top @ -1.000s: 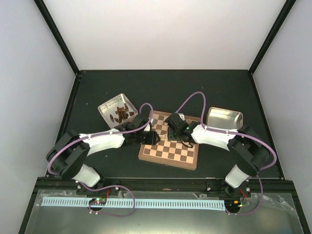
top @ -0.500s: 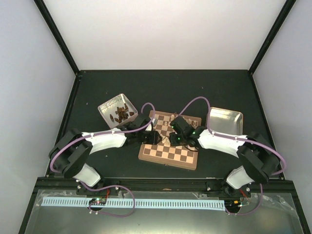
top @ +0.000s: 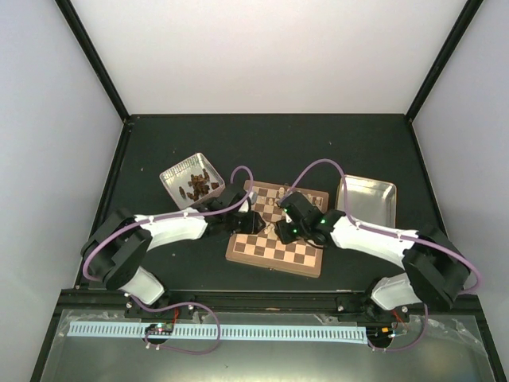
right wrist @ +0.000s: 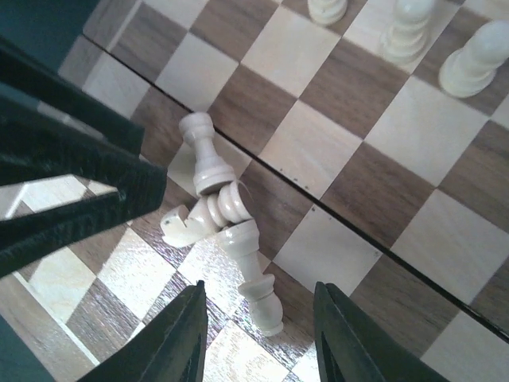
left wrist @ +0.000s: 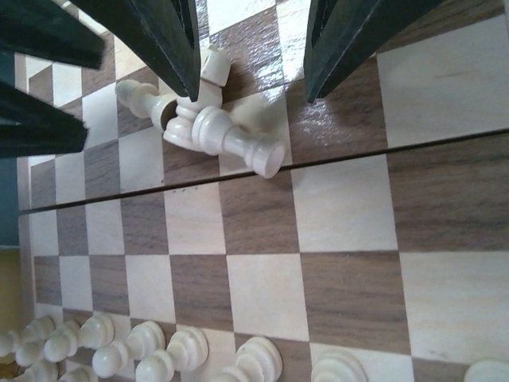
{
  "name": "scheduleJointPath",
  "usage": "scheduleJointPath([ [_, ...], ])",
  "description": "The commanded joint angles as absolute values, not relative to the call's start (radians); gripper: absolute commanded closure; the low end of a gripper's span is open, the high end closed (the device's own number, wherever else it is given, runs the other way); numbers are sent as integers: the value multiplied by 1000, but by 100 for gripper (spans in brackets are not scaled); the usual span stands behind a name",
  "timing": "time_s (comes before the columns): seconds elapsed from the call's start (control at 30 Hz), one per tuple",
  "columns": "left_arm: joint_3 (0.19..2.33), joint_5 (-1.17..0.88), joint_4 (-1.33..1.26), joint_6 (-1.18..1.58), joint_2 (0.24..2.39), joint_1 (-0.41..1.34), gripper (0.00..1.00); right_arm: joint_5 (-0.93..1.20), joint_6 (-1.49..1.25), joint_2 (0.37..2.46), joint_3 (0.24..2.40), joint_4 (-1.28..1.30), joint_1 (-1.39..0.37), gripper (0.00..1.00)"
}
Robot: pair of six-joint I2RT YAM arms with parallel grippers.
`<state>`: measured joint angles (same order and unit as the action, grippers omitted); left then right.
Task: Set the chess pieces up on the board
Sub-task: Pick up the chess piece from the chessboard.
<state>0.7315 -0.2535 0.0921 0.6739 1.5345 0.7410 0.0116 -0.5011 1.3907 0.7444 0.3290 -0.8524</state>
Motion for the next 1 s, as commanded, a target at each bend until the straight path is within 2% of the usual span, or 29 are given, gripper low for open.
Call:
scheduleJointPath([
  [0.0,776,-249,62,712,1549,746,63,30,-436,1435,762,324,-871,61],
  [0.23,780,-254,44,757,1567,746,68,29,-414,1528,789,324,-886,66],
  [0.47,778,-300,18,763,1582,750,70,23,-416,1532,779,319,-896,87],
  [0.77,765,-377,15,715,1592,773,70,51,-441,1517,772,288,-894,92],
  [0.83,769,-359,33,710,1601,782,70,58,-438,1514,770,283,-895,93],
  [0.97,785,-260,100,712,1624,791,77,78,-426,1499,759,279,-896,95],
])
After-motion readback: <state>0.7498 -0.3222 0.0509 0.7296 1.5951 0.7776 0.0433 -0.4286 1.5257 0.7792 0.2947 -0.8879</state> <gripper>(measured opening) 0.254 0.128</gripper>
